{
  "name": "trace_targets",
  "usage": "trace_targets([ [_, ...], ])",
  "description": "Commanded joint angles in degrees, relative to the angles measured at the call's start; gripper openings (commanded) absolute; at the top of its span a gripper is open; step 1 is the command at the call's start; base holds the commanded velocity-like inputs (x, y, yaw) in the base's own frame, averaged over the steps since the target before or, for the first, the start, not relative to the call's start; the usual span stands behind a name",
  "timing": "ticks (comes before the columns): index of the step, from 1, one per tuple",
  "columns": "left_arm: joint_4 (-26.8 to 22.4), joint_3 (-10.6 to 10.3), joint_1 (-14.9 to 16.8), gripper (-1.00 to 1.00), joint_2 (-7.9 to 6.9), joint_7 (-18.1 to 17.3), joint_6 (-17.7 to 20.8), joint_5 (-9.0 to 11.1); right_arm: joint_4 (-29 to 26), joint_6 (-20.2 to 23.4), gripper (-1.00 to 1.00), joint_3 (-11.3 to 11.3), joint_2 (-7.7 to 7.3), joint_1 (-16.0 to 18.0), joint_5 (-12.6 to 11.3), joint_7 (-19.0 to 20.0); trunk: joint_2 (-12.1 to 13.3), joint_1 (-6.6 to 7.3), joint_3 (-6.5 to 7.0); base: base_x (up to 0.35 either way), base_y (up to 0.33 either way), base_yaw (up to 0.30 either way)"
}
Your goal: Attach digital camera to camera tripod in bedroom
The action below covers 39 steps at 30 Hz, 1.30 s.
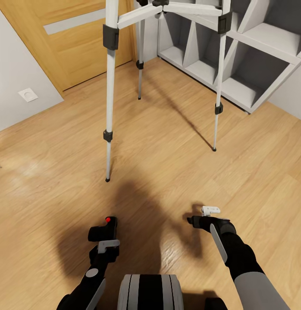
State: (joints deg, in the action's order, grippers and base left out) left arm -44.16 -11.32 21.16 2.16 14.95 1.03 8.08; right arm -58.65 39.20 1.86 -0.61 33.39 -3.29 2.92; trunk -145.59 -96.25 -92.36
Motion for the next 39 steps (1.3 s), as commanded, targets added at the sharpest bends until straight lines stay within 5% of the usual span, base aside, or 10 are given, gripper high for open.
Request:
trace_targets([
  [1, -0.1, -0.3, 0.0, 1.00, -0.05, 0.4, 0.1, 0.6, -0.1, 0.3, 1.00, 0.1, 0.00, 0.0, -0.3, 0.1, 0.0, 0.01, -0.03, 0.003, 0.000, 0.000],
  [37, 0.3, -0.3, 0.0, 1.00, -0.05, 0.3, 0.1, 0.5, -0.1, 0.3, 1.00, 0.1, 0.00, 0.0, -0.3, 0.1, 0.0, 0.01, -0.03, 0.024, 0.000, 0.000],
  [38, 0.3, -0.3, 0.0, -1.00, -0.05, 0.3, 0.1, 0.5, -0.1, 0.3, 1.00, 0.1, 0.00, 0.0, -0.3, 0.1, 0.0, 0.01, -0.03, 0.000, 0.000, 0.000],
  [39, 0.4, -0.3, 0.0, -1.00, -0.07, 0.3, 0.1, 0.6, -0.1, 0.3, 1.00, 0.1, 0.00, 0.0, -0.3, 0.1, 0.0, 0.01, -0.03, 0.000, 0.000, 0.000],
])
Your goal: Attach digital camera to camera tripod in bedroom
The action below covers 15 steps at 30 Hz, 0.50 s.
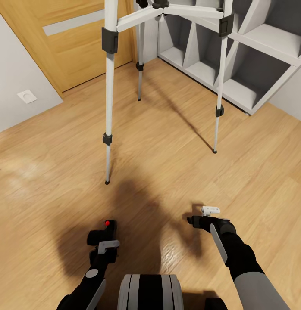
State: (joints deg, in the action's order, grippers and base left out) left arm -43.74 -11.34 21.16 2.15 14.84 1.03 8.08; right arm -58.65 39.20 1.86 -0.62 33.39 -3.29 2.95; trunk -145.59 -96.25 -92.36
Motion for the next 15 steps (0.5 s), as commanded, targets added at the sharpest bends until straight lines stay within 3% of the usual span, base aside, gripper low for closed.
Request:
trace_targets([
  [1, -0.1, -0.3, 0.0, -1.00, -0.07, 0.5, 0.1, 0.6, -0.1, 0.3, 1.00, 0.1, 0.00, 0.0, -0.3, 0.1, 0.0, 0.01, -0.03, 0.000, 0.000, 0.000],
  [10, -0.2, -0.3, 0.0, -1.00, -0.04, 0.5, 0.0, 0.6, -0.1, 0.3, 1.00, 0.1, 0.00, 0.0, -0.4, 0.0, 0.0, 0.01, -0.03, 0.000, 0.000, 0.000],
  [15, -4.4, -0.2, 0.0, -1.00, 0.28, 0.9, 0.2, 0.7, -0.2, 0.3, 1.00, 0.2, -0.08, 0.0, -0.5, 0.2, 0.0, 0.01, -0.03, 0.000, 0.000, 0.000],
])
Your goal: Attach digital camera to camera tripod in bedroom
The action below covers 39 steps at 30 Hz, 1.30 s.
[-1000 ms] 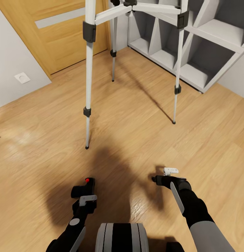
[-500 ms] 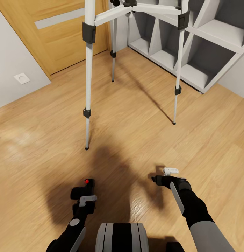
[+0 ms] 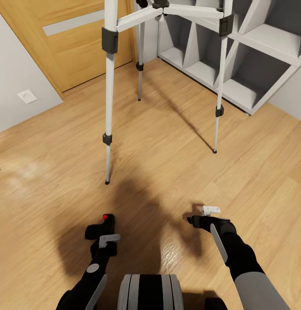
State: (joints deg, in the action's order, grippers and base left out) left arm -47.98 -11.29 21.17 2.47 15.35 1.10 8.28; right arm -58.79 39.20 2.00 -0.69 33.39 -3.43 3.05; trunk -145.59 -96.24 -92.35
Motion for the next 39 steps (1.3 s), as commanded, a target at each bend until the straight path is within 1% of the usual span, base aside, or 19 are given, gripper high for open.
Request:
trace_targets([
  [1, -1.8, -0.2, 0.0, -1.00, 0.00, 0.6, 0.4, 0.5, -0.2, 0.3, 1.00, 0.1, 0.00, 0.0, -0.4, 0.1, 0.0, 0.01, -0.03, 0.000, 0.000, 0.000],
  [4, -5.9, -0.2, 0.0, -1.00, 0.15, 0.9, 1.0, 0.5, -0.3, 0.3, 1.00, 0.1, -0.03, 0.0, -0.5, 0.2, 0.0, 0.01, -0.03, 0.000, 0.000, 0.000],
  [5, -8.4, -0.2, 0.0, -1.00, 0.22, 1.0, 1.7, 0.5, -0.4, 0.3, 1.00, 0.2, -0.06, 0.0, -0.5, 0.3, 0.0, 0.01, -0.03, 0.000, 0.000, 0.000],
  [7, -14.0, -0.2, 0.0, -1.00, 0.47, 1.1, 5.2, 0.5, -0.5, 0.3, 1.00, 0.2, -0.07, 0.0, -0.5, 0.4, 0.0, 0.01, -0.03, 0.000, 0.000, 0.000],
  [8, -20.2, -0.2, 0.0, -1.00, 1.24, 1.1, 11.9, 0.6, -0.5, 0.3, 1.00, 0.3, -0.06, 0.0, -0.6, 0.5, 0.0, 0.01, -0.03, 0.000, 0.000, 0.000],
  [9, -29.8, -3.3, 0.0, -1.00, 7.53, 14.9, 26.6, 1.8, -0.7, 0.5, 1.00, 0.3, -0.04, 0.0, -0.6, 0.6, 0.0, 0.01, -0.03, 0.000, 0.000, 0.000],
  [13, -29.3, -4.6, 0.0, -1.00, 7.53, 16.6, 26.7, 2.4, -0.8, 0.5, 1.00, 0.3, -0.07, 0.0, -0.6, 0.6, 0.0, 0.01, -0.03, 0.000, 0.000, 0.000],
  [16, -29.1, -5.1, 0.0, -1.00, 7.53, 17.0, 26.7, 2.6, -0.8, 0.5, 1.00, 0.4, -0.05, 0.0, -0.6, 0.6, 0.0, 0.01, -0.03, 0.000, 0.000, 0.000],
  [24, -29.0, -5.4, 0.0, -1.00, 7.53, 17.3, 26.8, 3.1, -0.9, 0.7, 1.00, 0.4, -0.03, 0.0, -0.6, 0.6, 0.0, 0.01, -0.03, 0.000, 0.000, 0.000],
  [29, -29.1, -5.6, 0.0, -1.00, 7.53, 17.3, 26.8, 4.4, -0.9, 0.9, 1.00, 0.3, -0.05, 0.0, -0.6, 0.6, 0.0, 0.01, -0.03, 0.000, 0.000, 0.000],
  [31, -29.1, -6.1, 0.0, -1.00, 7.53, 17.3, 26.8, 4.7, -0.9, 0.9, 1.00, 0.3, -0.03, 0.0, -0.6, 0.6, 0.0, 0.01, -0.03, 0.000, 0.000, 0.000],
  [33, -29.1, -7.1, 0.0, -1.00, 7.53, 17.3, 26.8, 4.9, -0.9, 0.9, 1.00, 0.3, -0.05, 0.0, -0.6, 0.6, 0.0, 0.01, -0.03, 0.000, 0.000, 0.000],
  [37, -29.2, -9.6, 0.0, -1.00, 7.53, 17.3, 26.8, 5.1, -0.9, 1.0, 1.00, 0.3, -0.02, 0.0, -0.6, 0.6, 0.0, 0.01, -0.03, 0.000, 0.000, 0.000],
  [39, -29.2, -9.9, 0.0, -1.00, 7.53, 17.3, 26.8, 5.2, -0.9, 1.0, 1.00, 0.3, -0.02, 0.0, -0.6, 0.6, 0.0, 0.01, -0.03, 0.000, 0.000, 0.000],
])
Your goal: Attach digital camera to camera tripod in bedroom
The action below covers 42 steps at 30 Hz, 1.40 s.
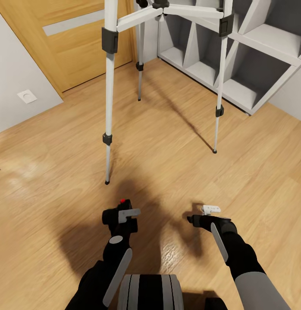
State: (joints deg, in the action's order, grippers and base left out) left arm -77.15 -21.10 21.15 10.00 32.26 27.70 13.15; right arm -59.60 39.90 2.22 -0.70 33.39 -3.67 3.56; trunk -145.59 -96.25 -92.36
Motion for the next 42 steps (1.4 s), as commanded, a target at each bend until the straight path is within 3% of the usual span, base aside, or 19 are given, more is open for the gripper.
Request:
trace_targets([
  [1, -0.1, -0.2, 0.0, -1.00, 0.00, 0.4, 0.2, 0.3, -0.1, 0.3, 1.00, 0.1, 0.00, 0.0, -0.3, 0.0, 0.0, 0.04, 0.19, 0.000, 0.000, 0.000],
  [8, -0.1, -0.4, 0.0, -1.00, 0.00, 0.4, 0.3, 0.5, -0.1, 0.3, 1.00, 0.1, 0.00, 0.0, -0.4, 0.0, 0.1, 0.22, 1.74, 0.000, 0.000, 0.000],
  [16, -0.3, -0.5, 0.0, -1.00, 0.00, 0.3, 0.3, 2.3, -0.1, 0.4, 1.00, 0.2, -0.09, 0.0, -0.5, 0.3, 0.2, 0.42, 3.51, 0.000, 0.000, 0.000],
  [20, -0.5, -0.5, 0.0, -1.00, 0.00, 0.3, 0.2, 2.5, -1.1, 0.5, 1.00, 1.6, -0.80, 0.0, -0.5, 1.6, 0.3, 0.53, 4.40, 0.000, 0.000, 0.000],
  [21, -0.6, -0.5, 0.0, -1.00, 0.00, 0.3, 0.2, 2.6, -2.1, 0.6, 1.00, 2.5, -1.38, 0.0, -0.5, 2.7, 0.3, 0.55, 4.62, 0.000, 0.000, 0.000],
  [22, -1.5, -0.5, 0.0, -1.00, -0.04, 0.3, 0.2, 2.7, -5.1, 2.0, 1.00, 3.8, -3.04, 0.0, -0.7, 5.0, 0.3, 0.58, 4.84, 0.000, 0.000, 0.000],
  [29, -1.9, -0.4, 0.0, -1.00, -0.11, 0.1, 0.1, 5.1, -17.2, 8.6, 1.00, 4.6, -3.41, 0.0, -1.4, 7.2, 0.4, 0.76, 6.39, 0.000, 0.000, 0.000],
  [32, -1.6, -0.3, 0.0, -1.00, -0.28, 0.1, 0.0, 8.2, -21.8, 14.2, 1.00, 6.5, -3.41, 0.1, -3.5, 7.9, 0.4, 0.83, 7.06, 0.000, 0.000, 0.000],
  [36, -0.9, -0.2, 0.0, -1.00, -1.26, -0.1, -0.1, 12.5, -23.3, 18.1, 1.00, 8.4, -3.69, 0.2, -5.8, 8.7, 0.5, 0.94, 7.94, 0.000, 0.000, 0.000],
  [37, 0.3, -0.2, 0.0, -1.00, -3.65, -0.3, -0.4, 18.2, -23.9, 20.1, 1.00, 9.3, -3.85, 0.1, -5.6, 8.8, 0.5, 0.96, 8.16, 0.000, 0.000, 0.000],
  [39, 1.2, -0.1, 0.0, -1.00, -5.19, -0.4, -1.5, 21.1, -24.0, 20.1, 1.00, 9.5, -3.86, 0.1, -5.3, 8.6, 0.5, 1.02, 8.61, 0.000, 0.000, 0.000],
  [41, 1.6, -0.2, 0.0, -1.00, -9.51, -2.0, -7.1, 29.2, -24.1, 20.1, 1.00, 9.8, -4.02, 0.1, -4.7, 8.2, 0.5, 1.07, 9.05, 0.000, 0.000, 0.000],
  [42, 1.0, -0.2, 0.0, -1.00, -10.59, -3.1, -8.1, 31.4, -24.1, 20.1, 1.00, 10.0, -4.06, 0.1, -4.4, 8.0, 0.5, 1.09, 9.27, 0.000, 0.000, 0.000],
])
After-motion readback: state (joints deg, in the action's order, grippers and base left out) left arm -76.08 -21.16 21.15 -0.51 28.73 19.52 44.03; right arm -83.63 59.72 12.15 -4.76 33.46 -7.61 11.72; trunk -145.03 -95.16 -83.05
